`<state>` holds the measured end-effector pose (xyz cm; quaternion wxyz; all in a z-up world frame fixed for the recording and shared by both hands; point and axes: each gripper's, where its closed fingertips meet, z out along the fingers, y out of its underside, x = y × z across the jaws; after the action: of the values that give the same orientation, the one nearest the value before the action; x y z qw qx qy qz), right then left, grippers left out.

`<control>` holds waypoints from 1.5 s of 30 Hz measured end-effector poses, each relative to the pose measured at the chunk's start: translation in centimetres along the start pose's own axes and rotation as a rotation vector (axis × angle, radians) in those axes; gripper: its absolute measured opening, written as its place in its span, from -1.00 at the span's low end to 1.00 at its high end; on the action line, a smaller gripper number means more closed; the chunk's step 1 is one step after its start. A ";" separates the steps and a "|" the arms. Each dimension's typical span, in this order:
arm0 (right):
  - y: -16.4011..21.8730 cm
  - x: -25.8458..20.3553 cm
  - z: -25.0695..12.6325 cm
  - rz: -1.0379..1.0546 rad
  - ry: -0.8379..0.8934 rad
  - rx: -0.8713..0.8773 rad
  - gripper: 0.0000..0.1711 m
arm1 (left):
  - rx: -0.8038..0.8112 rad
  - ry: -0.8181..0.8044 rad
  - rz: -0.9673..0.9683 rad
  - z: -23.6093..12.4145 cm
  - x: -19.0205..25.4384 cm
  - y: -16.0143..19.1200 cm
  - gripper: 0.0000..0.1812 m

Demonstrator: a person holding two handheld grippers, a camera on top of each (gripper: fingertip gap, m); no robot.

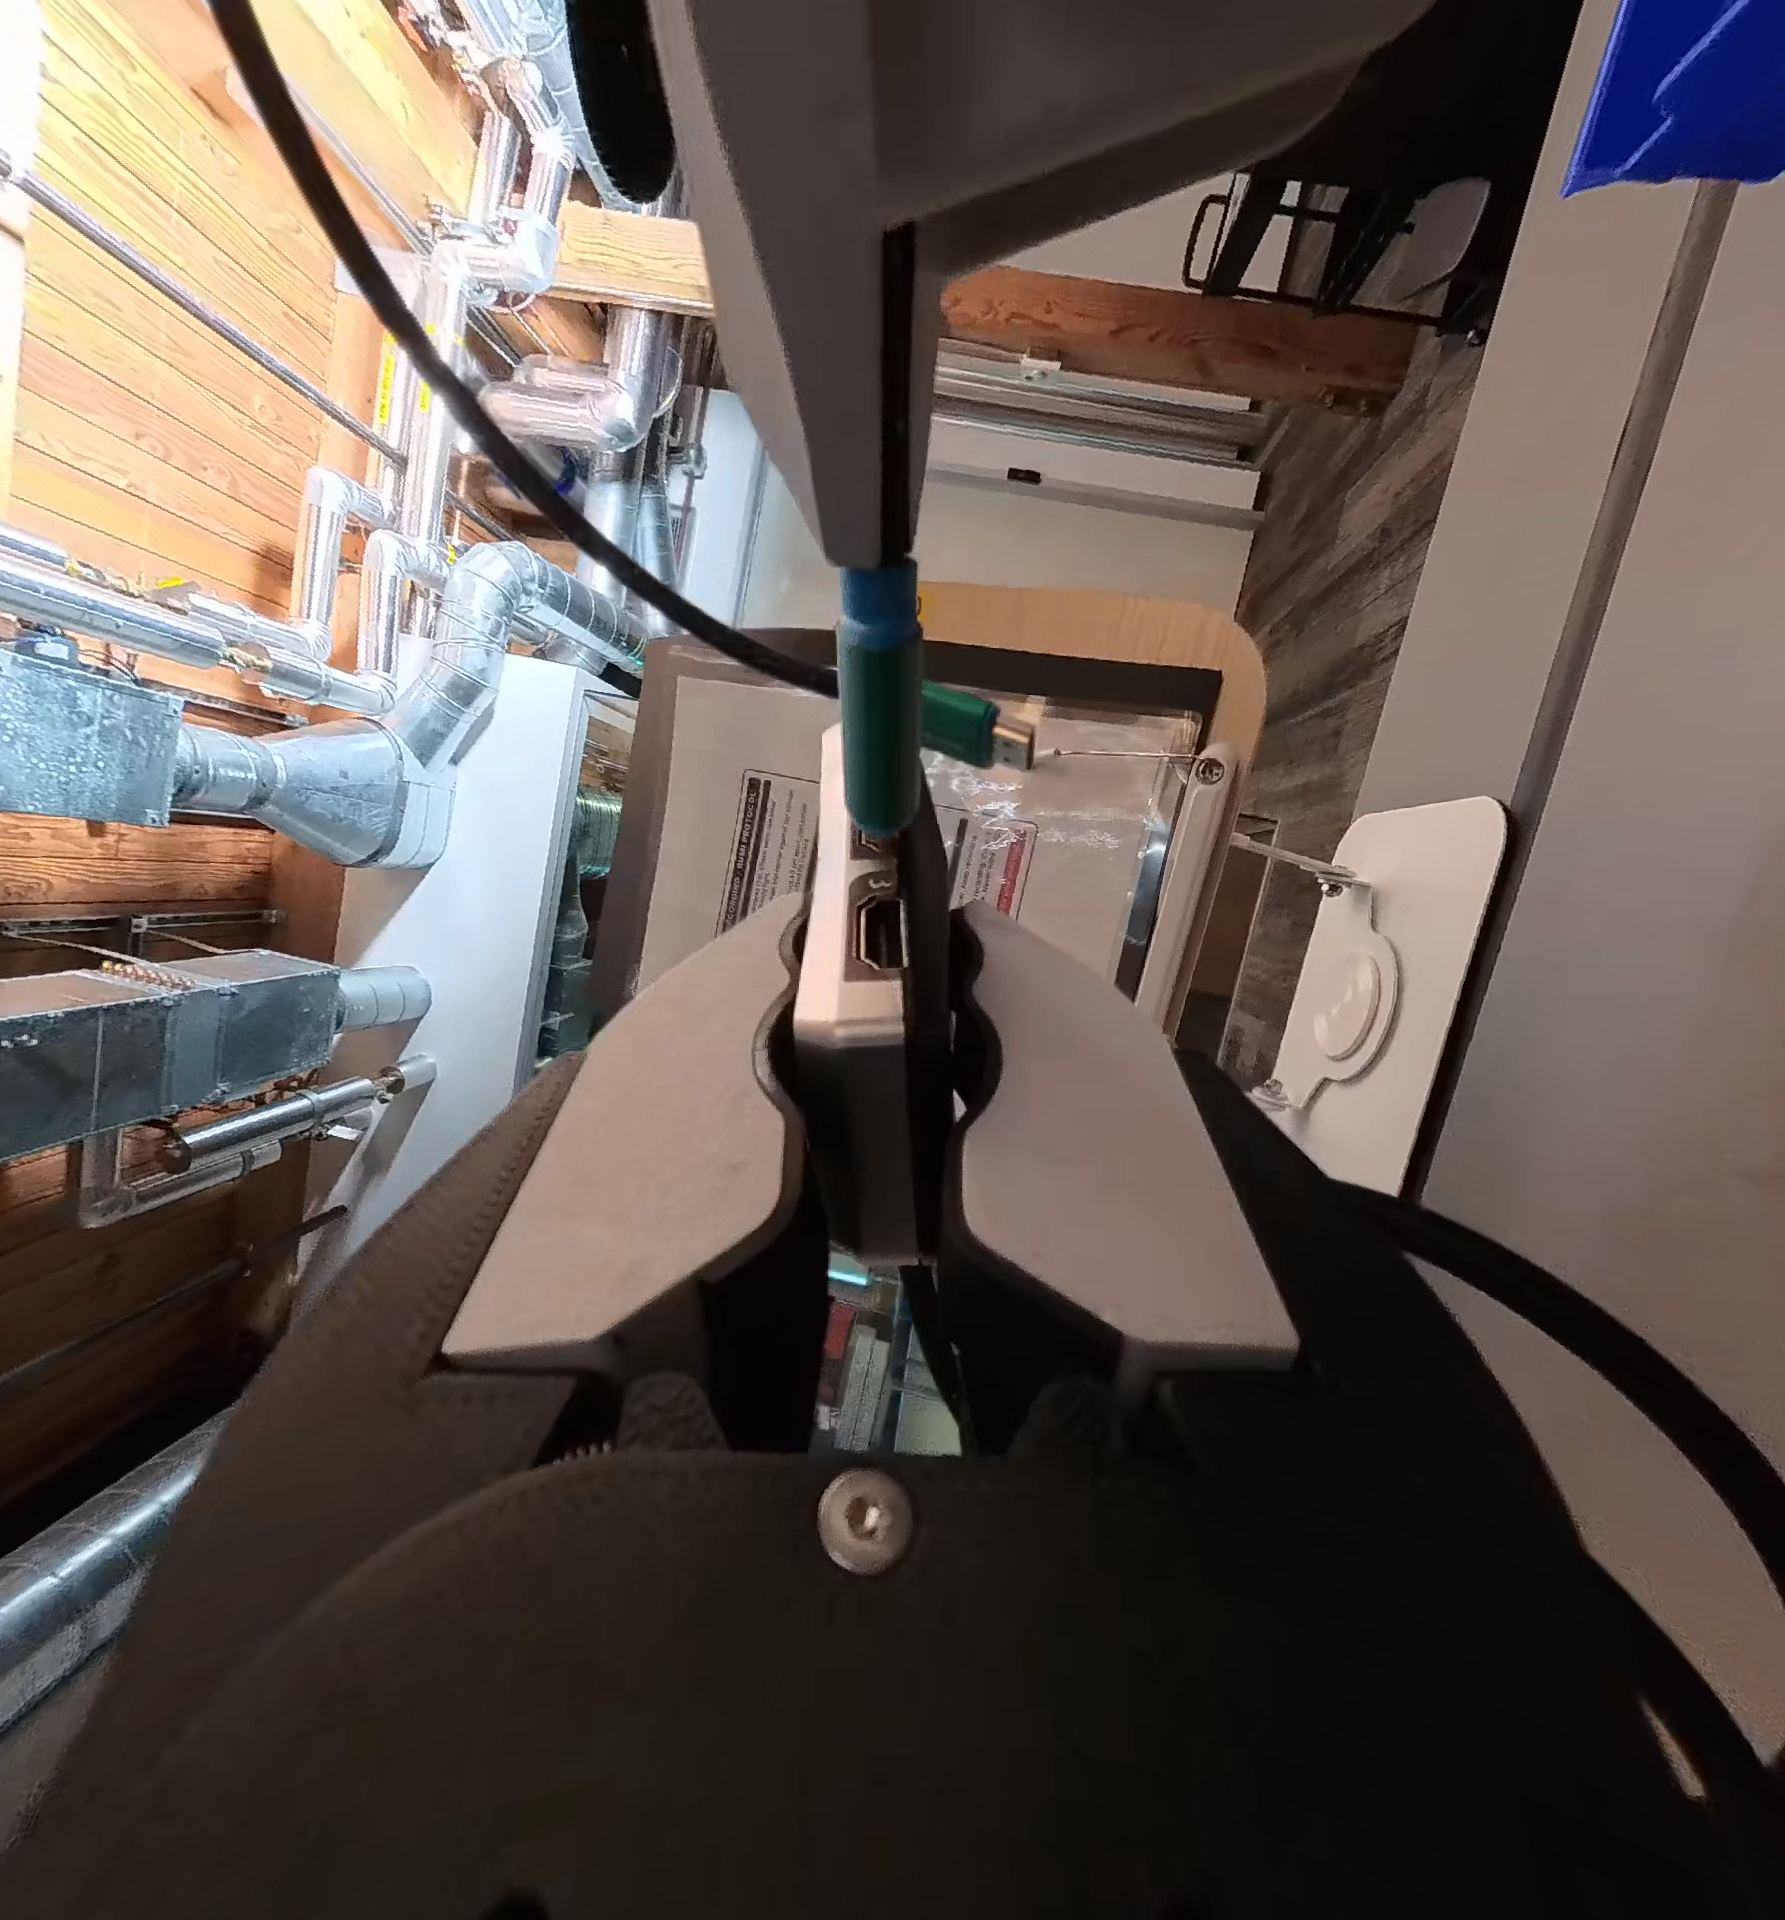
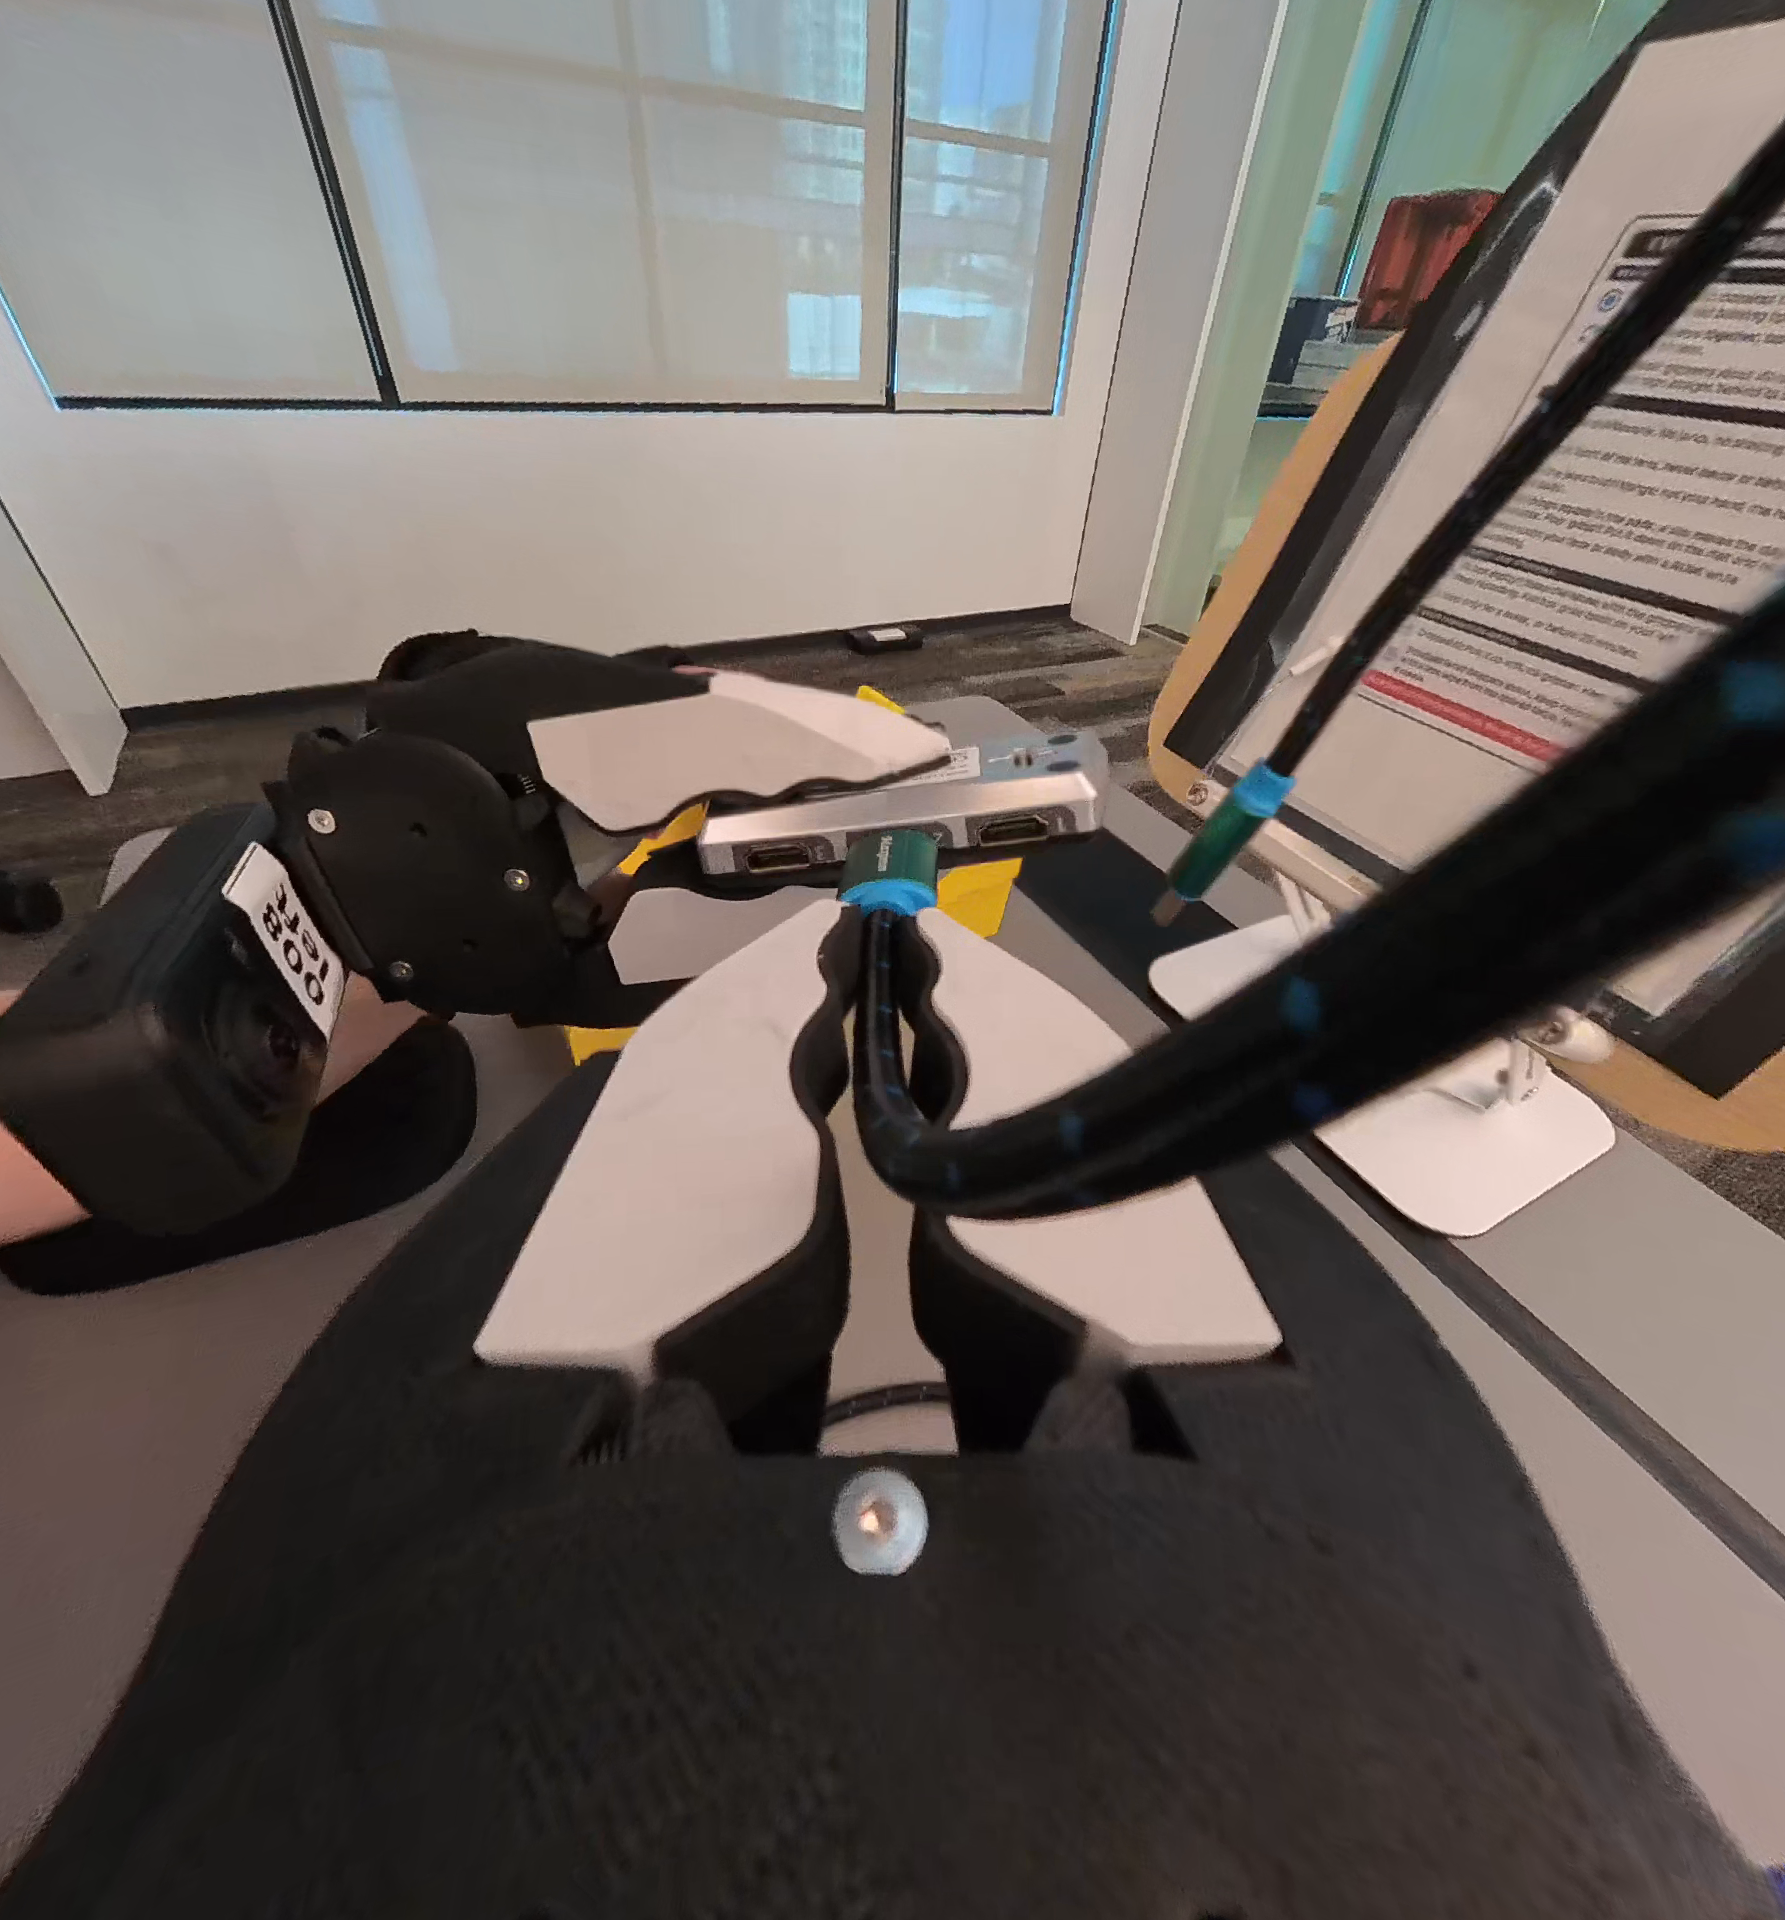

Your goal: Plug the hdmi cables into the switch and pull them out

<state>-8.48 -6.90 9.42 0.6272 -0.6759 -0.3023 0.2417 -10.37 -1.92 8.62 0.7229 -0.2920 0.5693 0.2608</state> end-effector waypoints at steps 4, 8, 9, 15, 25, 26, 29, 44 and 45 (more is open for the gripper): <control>0.0 0.0 -0.2 -0.003 0.002 -0.009 -0.93 | -0.006 0.017 -0.010 -0.1 0.2 -0.3 -0.77; 0.1 0.2 -0.1 -0.012 0.013 -0.009 -0.93 | -0.019 0.019 -0.014 0.0 0.4 -0.2 -0.77; 0.1 0.2 -0.1 -0.010 0.014 -0.008 -0.93 | -0.021 0.018 -0.012 0.0 0.4 -0.2 -0.78; 0.1 0.1 -0.1 -0.043 0.015 -0.003 -0.93 | -0.026 0.020 -0.009 -0.1 0.3 -0.1 -0.78; 3.0 2.9 -0.7 -0.079 0.027 -0.182 -0.79 | -0.023 0.236 -0.090 1.4 4.9 0.0 -0.76; 3.5 3.6 -1.1 -0.117 0.052 -0.219 -0.76 | -0.047 0.254 -0.089 1.7 5.7 0.3 -0.77; 6.6 5.0 -3.2 -0.163 0.082 -0.463 -0.76 | -0.089 0.300 -0.085 2.3 8.1 0.9 -0.77; 9.1 5.7 -8.6 -0.021 0.054 -0.678 -0.81 | -0.387 0.609 0.118 2.4 21.6 6.0 -0.68; 9.0 5.7 -8.7 -0.024 0.054 -0.676 -0.81 | -0.399 0.586 0.124 2.6 21.7 6.2 -0.61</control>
<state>2.56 -9.24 1.56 0.3781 -0.8481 -0.3567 0.1024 -8.33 5.20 -12.88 0.4405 -0.4546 0.7070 0.3152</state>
